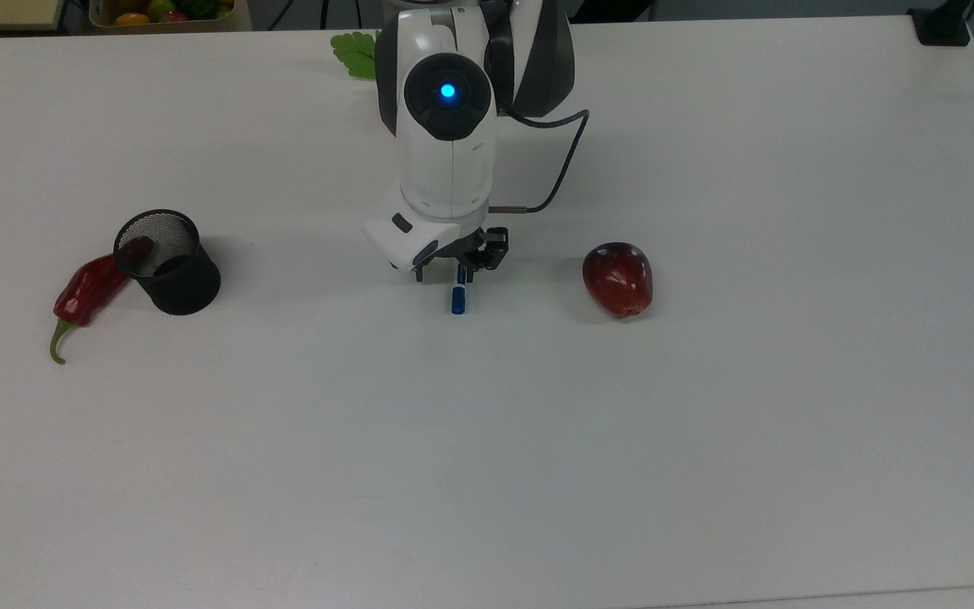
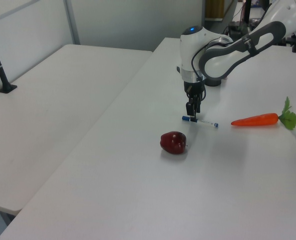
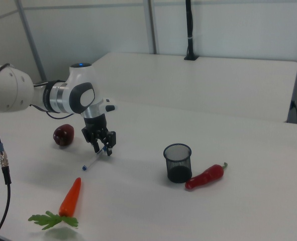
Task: Place marker
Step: 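Close the gripper on the marker's blue-capped end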
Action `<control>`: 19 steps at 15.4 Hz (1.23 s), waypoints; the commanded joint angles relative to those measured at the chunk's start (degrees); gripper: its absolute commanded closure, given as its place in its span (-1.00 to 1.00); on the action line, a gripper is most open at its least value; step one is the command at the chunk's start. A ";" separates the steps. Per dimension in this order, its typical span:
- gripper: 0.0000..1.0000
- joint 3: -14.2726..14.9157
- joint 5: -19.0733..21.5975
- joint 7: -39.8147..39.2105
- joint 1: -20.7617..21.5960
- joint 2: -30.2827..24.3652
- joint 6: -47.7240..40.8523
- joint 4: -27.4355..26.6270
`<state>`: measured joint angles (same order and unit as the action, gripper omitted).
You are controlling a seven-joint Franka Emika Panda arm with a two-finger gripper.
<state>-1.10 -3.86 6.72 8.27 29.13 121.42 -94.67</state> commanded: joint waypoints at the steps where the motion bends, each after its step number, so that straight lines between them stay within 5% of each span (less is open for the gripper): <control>1: 0.07 0.13 -0.97 1.54 0.43 0.22 1.36 -0.17; 10: 0.62 0.22 -0.88 1.63 1.22 0.40 1.72 -0.25; 19: 0.75 0.13 -0.80 1.72 1.22 -0.56 0.31 0.01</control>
<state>-1.21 -3.86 7.04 8.83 29.45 121.66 -94.62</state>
